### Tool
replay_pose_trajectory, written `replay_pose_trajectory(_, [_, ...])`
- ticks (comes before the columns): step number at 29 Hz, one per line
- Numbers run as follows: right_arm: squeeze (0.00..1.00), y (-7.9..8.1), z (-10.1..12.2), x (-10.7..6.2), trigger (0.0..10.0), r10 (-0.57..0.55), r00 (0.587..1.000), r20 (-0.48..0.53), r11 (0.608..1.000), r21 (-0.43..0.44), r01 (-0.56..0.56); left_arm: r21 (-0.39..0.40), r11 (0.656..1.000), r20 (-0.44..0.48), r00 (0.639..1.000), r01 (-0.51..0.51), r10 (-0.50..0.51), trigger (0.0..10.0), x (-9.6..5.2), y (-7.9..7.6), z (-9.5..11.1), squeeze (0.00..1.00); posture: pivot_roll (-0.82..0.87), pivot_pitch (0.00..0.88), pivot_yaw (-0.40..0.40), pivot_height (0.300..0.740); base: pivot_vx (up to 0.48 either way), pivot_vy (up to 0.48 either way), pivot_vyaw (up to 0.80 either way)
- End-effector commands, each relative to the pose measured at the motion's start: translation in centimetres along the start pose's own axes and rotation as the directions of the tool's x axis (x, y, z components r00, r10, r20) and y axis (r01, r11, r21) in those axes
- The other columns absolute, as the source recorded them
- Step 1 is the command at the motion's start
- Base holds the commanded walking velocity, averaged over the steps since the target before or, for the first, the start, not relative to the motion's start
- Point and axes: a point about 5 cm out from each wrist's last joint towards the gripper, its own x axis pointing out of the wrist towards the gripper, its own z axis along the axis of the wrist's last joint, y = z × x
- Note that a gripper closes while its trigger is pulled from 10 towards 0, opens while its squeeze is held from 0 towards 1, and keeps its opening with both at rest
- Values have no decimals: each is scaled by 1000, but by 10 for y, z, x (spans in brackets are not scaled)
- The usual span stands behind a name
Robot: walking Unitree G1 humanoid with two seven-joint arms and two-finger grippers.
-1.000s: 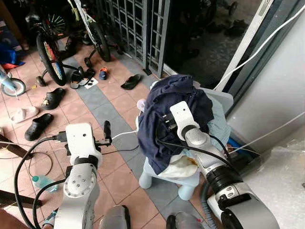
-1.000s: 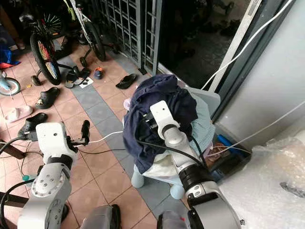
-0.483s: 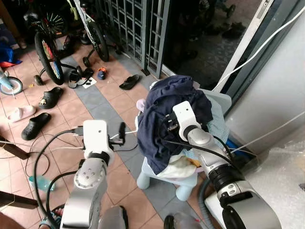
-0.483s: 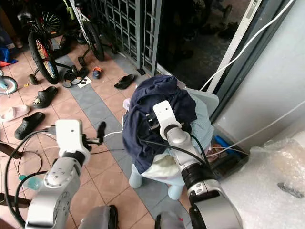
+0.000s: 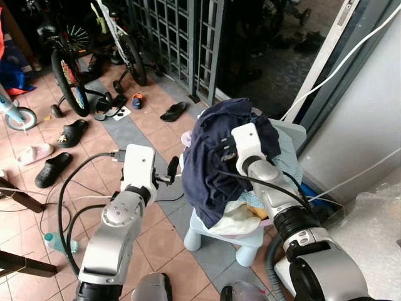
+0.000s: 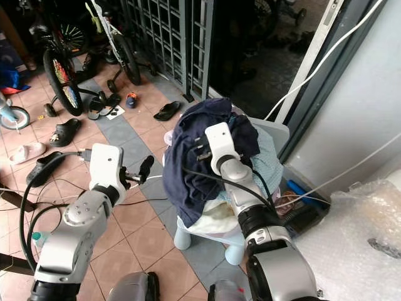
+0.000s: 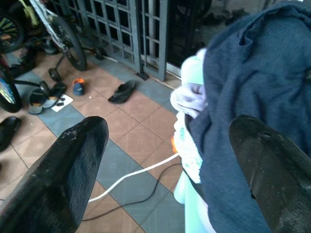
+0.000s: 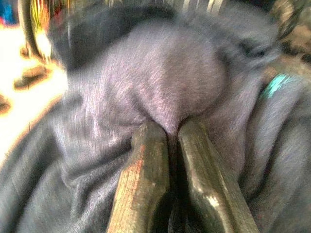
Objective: Clothes washing
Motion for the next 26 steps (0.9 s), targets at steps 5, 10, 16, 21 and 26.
replay_pose_trajectory(5, [0, -8, 66, -18, 0, 23, 934, 357, 997, 59, -48, -31, 999, 3, 999, 40, -40, 10000, 4, -4, -1, 0, 31, 0, 3, 740, 0, 0, 0])
replay_pose_trajectory(10, [0, -23, 84, -47, 0, -22, 884, 466, 999, 55, -4, -10, 1000, 8, 1000, -8, 8, 10000, 7, -1, -9, 0, -3, 0, 29, 740, 0, 0, 0])
replay_pose_trajectory(16, [0, -26, 73, -78, 0, -69, 879, 472, 994, 104, 22, 60, 998, 42, 999, -21, 19, 10000, 7, -1, -12, 0, -27, 0, 57, 740, 0, 0, 0])
replay_pose_trajectory(21, [0, -17, 32, -85, 0, -7, 956, 295, 999, 34, -3, 65, 998, 39, 999, -2, 0, 10000, 11, -3, -12, 0, -35, 0, 62, 740, 0, 0, 0])
replay_pose_trajectory(26, [0, -17, 14, -82, 3098, 3, 986, 169, 1000, 16, -6, 63, 998, 39, 999, 3, -5, 10000, 11, -8, -13, 0, -40, 0, 63, 740, 0, 0, 0])
